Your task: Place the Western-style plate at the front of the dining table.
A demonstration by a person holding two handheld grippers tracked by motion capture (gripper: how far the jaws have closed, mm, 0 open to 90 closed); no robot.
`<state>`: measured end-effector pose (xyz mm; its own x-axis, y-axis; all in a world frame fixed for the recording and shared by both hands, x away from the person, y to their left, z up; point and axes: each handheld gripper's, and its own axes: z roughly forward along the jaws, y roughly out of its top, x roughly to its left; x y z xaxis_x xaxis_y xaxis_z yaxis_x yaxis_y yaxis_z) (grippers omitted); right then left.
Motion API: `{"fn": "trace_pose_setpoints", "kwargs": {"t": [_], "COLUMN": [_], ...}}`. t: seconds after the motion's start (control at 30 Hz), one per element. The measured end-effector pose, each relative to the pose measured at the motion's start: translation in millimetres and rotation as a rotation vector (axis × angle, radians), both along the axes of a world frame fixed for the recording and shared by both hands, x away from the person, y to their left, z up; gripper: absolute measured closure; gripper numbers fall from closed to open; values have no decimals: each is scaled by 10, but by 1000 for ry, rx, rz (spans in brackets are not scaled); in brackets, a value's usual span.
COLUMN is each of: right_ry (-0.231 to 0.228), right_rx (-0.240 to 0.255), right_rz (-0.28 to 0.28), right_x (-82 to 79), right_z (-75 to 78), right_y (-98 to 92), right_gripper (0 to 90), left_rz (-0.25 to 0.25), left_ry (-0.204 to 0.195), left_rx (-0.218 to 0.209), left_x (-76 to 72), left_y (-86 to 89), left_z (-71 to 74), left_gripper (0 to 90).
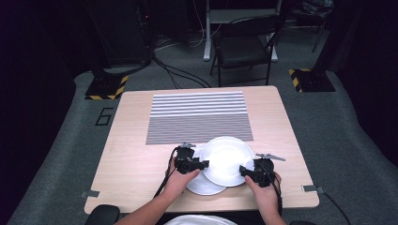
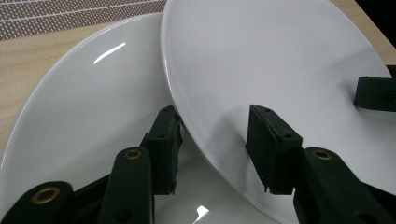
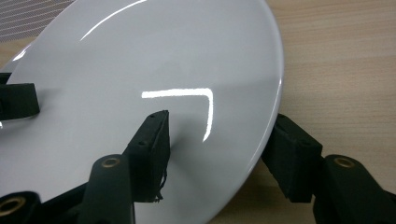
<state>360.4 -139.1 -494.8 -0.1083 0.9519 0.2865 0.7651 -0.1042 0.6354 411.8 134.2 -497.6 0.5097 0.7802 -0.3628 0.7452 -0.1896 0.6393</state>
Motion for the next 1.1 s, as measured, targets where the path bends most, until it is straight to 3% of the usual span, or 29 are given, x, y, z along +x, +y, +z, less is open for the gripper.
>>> {"fn": "trace_pose_setpoints", "kwargs": {"t": [0.43, 1.1], "right_ry": [-2, -40], "right_rx": [22, -1], "right_rz": [-27, -24], "right_x": [-8, -25], "right_z": [7, 26], "right_y": [2, 41], "right_gripper": [448, 485], "left_rz": [9, 27], "left_ry": [5, -23], "left_rx": [-5, -4], "left_x": [-11, -12], "left_y": [5, 48], "left_z": [17, 60], "left_gripper": [546, 593]}}
